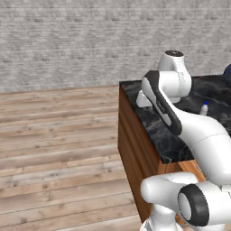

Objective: Pick the peeler from the drawer and place it on the counter.

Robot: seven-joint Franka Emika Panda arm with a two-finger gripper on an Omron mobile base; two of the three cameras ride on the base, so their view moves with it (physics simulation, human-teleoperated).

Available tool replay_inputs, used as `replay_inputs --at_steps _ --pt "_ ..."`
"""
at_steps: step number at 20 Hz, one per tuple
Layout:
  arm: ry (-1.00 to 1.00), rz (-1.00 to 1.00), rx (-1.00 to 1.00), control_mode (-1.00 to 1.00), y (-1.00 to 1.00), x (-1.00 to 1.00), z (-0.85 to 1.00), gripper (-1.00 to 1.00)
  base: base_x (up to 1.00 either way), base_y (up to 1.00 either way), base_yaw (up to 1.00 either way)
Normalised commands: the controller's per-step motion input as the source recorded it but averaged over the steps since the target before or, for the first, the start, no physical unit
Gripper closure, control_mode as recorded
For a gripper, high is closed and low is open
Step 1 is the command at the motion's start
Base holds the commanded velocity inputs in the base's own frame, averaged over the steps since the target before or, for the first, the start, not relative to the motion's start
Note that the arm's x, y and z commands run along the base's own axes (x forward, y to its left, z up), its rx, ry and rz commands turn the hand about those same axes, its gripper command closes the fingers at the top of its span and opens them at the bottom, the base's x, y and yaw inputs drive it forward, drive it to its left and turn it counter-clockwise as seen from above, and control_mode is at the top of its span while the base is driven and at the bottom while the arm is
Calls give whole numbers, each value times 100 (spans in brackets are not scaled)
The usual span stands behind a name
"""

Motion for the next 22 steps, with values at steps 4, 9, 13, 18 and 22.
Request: replay_inputs --at_steps 4,9,13,18,22 --pt "0 -1 0 -100 -16 -34 0 -100 0 0 0" --pt "0 -8 4 -100 -69 -99 0 -100 0 0 0" --pt "0 -11 8 -100 -96 -100 -5 -100 0 0 0" --pt "3 -13 1 -100 -100 -77 -32 -100 0 0 0" --pt "3 -4 0 -100 -100 -38 -51 -100 0 0 0"
